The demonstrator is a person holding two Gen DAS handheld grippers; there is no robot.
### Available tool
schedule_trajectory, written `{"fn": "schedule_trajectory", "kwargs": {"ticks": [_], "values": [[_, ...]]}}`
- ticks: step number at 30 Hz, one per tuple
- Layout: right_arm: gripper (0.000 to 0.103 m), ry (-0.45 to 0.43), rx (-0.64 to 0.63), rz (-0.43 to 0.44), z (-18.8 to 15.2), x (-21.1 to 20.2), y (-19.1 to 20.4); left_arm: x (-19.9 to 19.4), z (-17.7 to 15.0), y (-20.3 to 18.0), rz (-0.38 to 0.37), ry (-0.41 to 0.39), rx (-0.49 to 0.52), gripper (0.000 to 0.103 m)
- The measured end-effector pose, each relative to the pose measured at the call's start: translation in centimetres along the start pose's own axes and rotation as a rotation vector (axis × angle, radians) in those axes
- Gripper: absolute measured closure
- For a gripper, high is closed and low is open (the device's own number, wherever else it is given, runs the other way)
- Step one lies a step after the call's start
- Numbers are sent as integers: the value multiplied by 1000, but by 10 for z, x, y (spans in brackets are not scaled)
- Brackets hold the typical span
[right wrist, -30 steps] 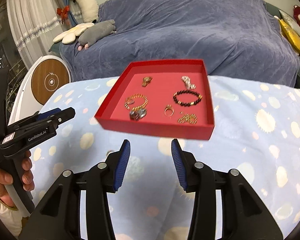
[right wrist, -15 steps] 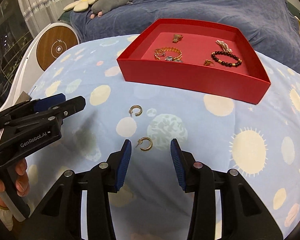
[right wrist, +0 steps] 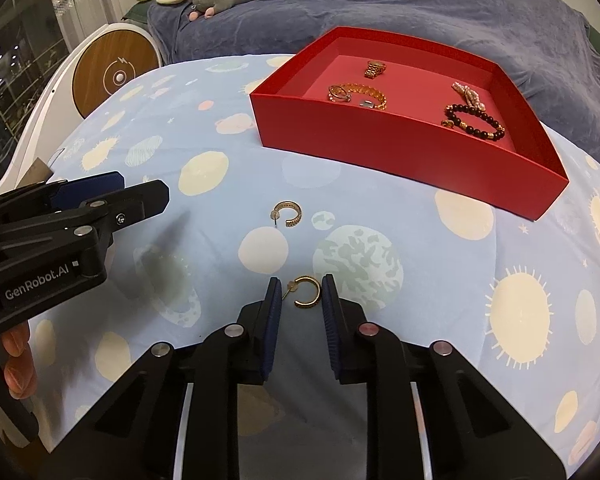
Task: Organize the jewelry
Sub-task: 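Grasp the other gold hoop earring with the left gripper while the right holds its earring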
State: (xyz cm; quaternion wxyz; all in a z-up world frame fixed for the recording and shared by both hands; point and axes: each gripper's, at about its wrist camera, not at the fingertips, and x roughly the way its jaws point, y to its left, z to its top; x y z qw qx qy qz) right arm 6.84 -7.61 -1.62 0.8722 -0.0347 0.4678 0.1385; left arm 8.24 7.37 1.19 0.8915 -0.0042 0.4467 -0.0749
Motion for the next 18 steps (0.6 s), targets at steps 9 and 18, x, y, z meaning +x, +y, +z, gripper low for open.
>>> {"fn": "schedule_trajectory", "kwargs": {"ticks": [9, 18], "values": [[83, -3, 48, 5, 3, -9, -16, 6, 3, -13, -30, 11, 17, 51], [83, -23, 123, -21, 3, -28, -54, 24, 7, -47, -57, 36, 70, 51]]}}
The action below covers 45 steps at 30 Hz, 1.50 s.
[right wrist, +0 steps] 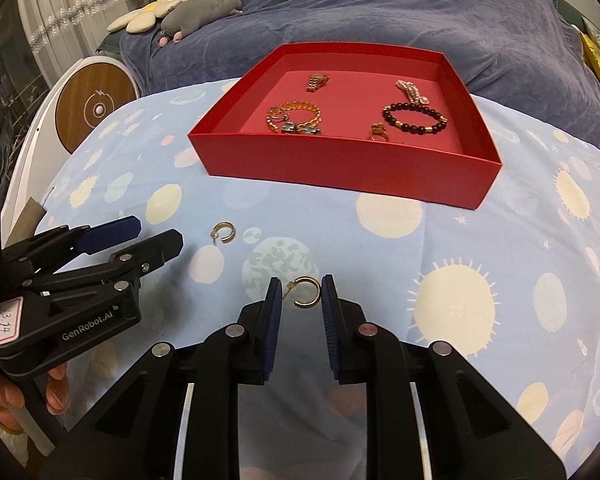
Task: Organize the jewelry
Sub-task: 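Grasp the other gold hoop earring with the left gripper while the right holds its earring, then carry both hoop earrings into the red box and lower them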
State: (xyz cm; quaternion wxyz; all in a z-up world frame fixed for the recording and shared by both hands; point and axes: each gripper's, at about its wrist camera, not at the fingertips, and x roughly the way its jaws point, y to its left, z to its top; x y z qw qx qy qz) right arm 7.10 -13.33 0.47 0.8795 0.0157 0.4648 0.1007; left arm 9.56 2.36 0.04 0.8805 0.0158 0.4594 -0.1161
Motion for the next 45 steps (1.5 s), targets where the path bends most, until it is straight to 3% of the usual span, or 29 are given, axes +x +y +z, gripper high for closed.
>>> {"fn": "schedule_trajectory", "kwargs": {"ticks": [16, 22, 27, 31, 45], "values": [[83, 18, 40, 4, -2, 3, -18, 35, 12, -31, 27, -27, 71, 52], [83, 17, 45, 7, 0, 4, -19, 34, 10, -33, 45, -38, 90, 62], [83, 18, 43, 6, -1, 3, -19, 34, 10, -34, 50, -43, 102, 83], [83, 17, 44, 8, 0, 3, -19, 33, 9, -33, 49, -44, 99, 87], [83, 6, 53, 12, 3, -2, -25, 21, 2, -18, -57, -3, 32, 88]]}}
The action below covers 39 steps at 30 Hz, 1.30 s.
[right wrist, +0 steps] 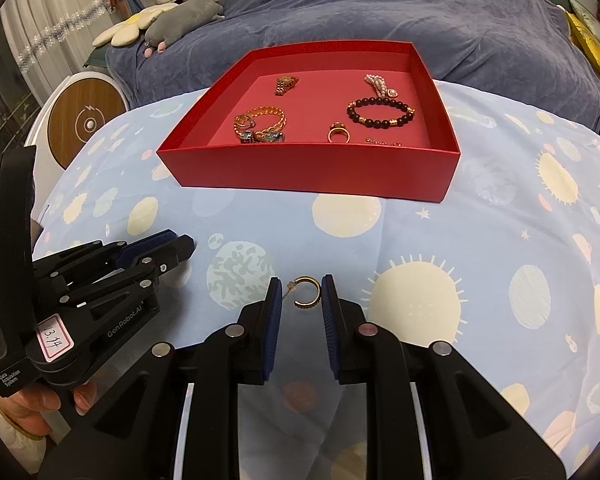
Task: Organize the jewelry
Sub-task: 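Carry both hoop earrings into the red box and lower them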
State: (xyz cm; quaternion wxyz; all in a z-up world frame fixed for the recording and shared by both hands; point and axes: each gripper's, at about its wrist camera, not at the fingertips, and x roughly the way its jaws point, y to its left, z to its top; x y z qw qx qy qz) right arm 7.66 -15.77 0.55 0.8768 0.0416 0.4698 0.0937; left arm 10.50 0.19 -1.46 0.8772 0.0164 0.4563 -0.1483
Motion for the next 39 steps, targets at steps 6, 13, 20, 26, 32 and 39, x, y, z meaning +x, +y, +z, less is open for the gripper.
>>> {"fn": "schedule_trajectory", "kwargs": {"ticks": [6, 13, 20, 26, 32, 39], "values": [[83, -4, -3, 2, 0, -3, 1, -8, -7, 3, -20, 3, -4, 88], [83, -14, -7, 10, 2, -6, 2, -22, -5, 0, -32, -25, -1, 88], [83, -8, -16, 10, 4, -3, 7, -31, 3, 2, -26, -50, -13, 88], [83, -8, -32, 22, 5, -1, 15, -33, 7, 4, -11, -54, -20, 88], [83, -47, -29, 30, 16, -12, 19, -47, 19, -2, 12, -92, 5, 88], [83, -118, -1, 25, 44, -31, 10, -55, 45, -16, 39, -130, 39, 88]]}}
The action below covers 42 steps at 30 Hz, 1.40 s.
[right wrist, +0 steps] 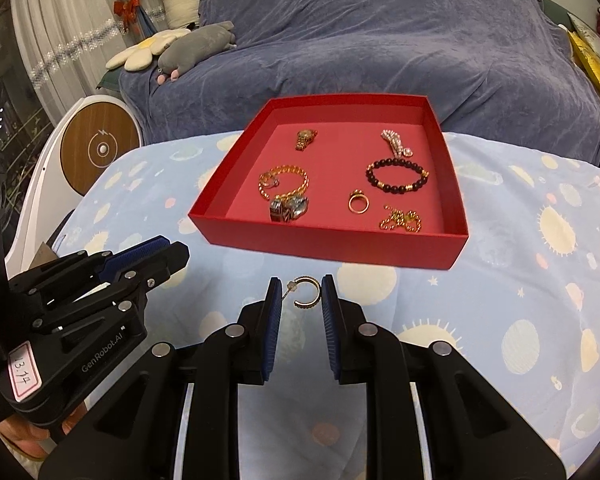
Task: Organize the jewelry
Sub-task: 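Carry both hoop earrings into the red box and lower them, then open both grippers and lift them out of the box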
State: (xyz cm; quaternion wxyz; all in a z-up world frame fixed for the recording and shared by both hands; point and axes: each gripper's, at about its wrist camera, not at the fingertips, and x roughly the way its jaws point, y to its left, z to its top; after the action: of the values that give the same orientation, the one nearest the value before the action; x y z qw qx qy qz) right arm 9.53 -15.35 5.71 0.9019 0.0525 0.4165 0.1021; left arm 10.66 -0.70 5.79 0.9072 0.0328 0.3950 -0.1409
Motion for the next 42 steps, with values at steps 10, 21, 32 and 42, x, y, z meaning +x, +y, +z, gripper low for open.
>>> {"fn": "schedule_trajectory", "kwargs": {"ticks": [10, 21, 32, 42], "values": [[83, -94, 2, -52, 69, 7, -21, 27, 64, -10, 43, -60, 31, 88], [83, -33, 32, -65, 91, 70, -42, 82, 87, 0, 65, -31, -1, 88], [82, -12, 54, -73, 97, 106, -48, 122, 92, 1, 94, 14, -1, 87], [82, -27, 47, -81, 91, 93, -44, 115, 89, 3, 128, 12, -19, 71]]}}
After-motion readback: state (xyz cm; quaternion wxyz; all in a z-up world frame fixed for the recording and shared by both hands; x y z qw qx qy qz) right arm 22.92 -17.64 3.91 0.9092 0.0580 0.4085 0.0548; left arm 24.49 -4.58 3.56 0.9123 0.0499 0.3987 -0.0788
